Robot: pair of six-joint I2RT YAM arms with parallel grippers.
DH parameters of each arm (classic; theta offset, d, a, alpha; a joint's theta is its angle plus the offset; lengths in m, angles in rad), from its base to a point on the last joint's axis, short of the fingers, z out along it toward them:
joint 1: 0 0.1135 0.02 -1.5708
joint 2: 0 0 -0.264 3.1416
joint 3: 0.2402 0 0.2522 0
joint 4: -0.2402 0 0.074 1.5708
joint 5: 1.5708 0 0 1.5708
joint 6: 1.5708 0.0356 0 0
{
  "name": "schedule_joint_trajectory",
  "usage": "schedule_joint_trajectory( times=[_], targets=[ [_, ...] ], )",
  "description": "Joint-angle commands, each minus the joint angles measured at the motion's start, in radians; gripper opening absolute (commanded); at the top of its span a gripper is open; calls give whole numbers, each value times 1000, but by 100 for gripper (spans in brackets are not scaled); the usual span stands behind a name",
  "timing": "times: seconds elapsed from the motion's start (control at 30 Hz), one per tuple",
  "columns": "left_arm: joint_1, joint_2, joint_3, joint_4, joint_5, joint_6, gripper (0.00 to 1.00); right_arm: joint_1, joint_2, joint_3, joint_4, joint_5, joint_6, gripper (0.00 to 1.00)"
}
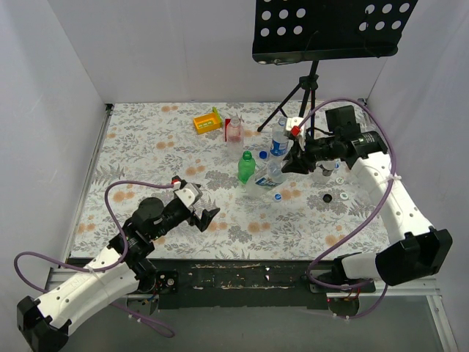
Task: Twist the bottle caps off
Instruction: Place the plastic bottle at the center of the board.
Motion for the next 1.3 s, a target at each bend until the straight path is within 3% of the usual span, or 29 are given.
schedule_joint_trajectory(
  times=[0.0,0.4,0.87,1.0,1.27],
  targets=[
    [2,3,-8,3,-44,19,98,-7,45,69,-4,168,55,1],
    [3,0,-13,11,-47,23,98,68,177,187,-17,438,50,1],
    [3,-6,-19,17,-43,28,98,102,297,271,-76,515,55,3],
    [3,-5,-19,17,-38,29,98,104,311,276,-88,512,53,7],
    [3,-3,-19,17,-36,31,98,105,352,303,-93,520,68,31]
  ],
)
